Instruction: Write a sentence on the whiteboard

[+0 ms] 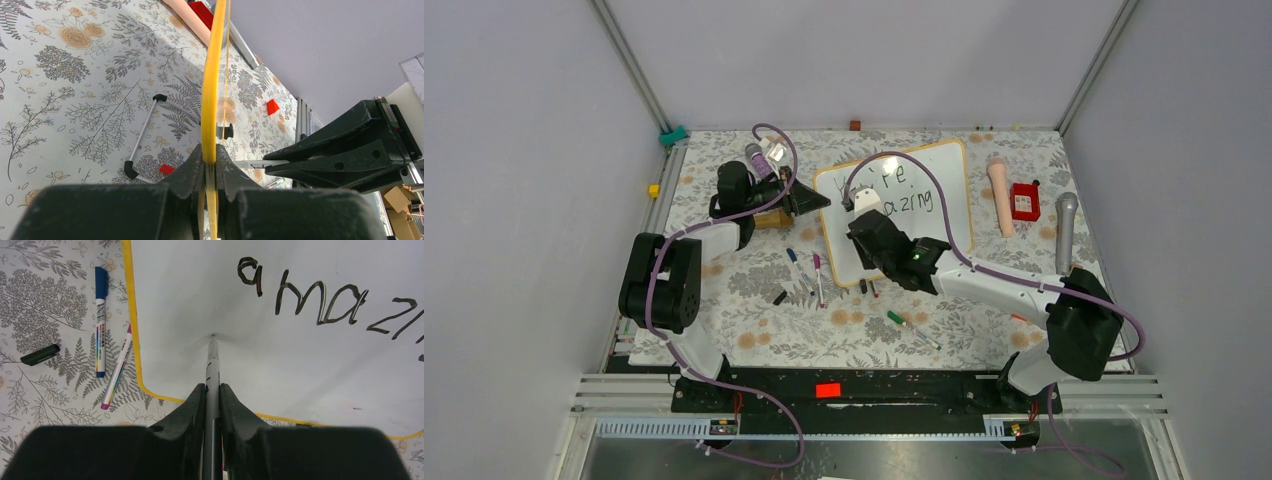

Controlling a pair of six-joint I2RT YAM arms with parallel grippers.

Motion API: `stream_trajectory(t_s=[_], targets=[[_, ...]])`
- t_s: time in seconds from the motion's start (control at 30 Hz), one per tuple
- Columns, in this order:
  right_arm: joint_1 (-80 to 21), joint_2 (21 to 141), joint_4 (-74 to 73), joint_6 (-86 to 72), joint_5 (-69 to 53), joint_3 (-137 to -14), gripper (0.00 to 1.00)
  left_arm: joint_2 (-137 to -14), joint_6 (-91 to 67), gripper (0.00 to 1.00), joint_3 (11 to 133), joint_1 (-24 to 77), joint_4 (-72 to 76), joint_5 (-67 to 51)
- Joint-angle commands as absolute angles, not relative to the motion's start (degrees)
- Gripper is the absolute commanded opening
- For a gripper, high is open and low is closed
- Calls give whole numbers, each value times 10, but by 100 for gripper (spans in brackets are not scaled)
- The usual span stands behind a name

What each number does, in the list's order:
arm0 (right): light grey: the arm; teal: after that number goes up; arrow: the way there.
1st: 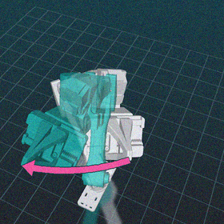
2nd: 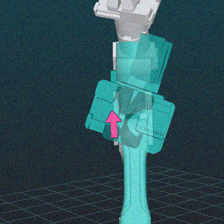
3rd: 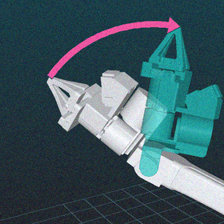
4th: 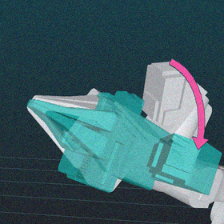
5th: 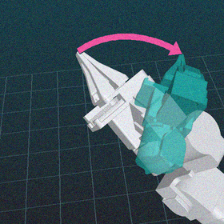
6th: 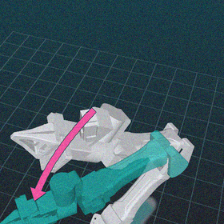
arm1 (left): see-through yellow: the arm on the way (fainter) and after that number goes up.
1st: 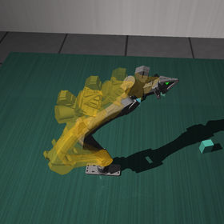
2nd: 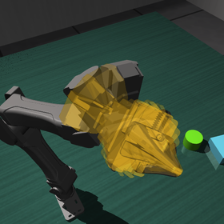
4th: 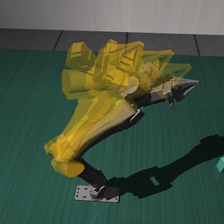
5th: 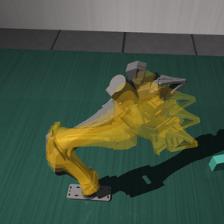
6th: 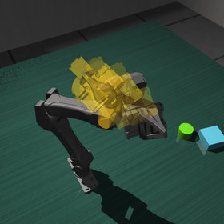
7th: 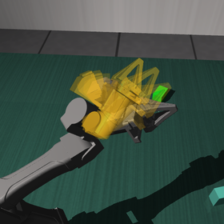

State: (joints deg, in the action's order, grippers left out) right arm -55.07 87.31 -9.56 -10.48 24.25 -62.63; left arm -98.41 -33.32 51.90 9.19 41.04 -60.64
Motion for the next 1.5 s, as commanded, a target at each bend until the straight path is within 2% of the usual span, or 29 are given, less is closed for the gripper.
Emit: stream_trajectory(t_s=[0.0,1.03,1.47], targets=[[-555,886,-84,-106,253,-662,0,-970,-302,0,519,95,449,-611],[-555,899,-121,-106,344,-671,0,-970,-292,0,522,94,436,-613],[-554,810,-31,-85,273,-613,0,-972,-294,0,523,94,435,-613]])
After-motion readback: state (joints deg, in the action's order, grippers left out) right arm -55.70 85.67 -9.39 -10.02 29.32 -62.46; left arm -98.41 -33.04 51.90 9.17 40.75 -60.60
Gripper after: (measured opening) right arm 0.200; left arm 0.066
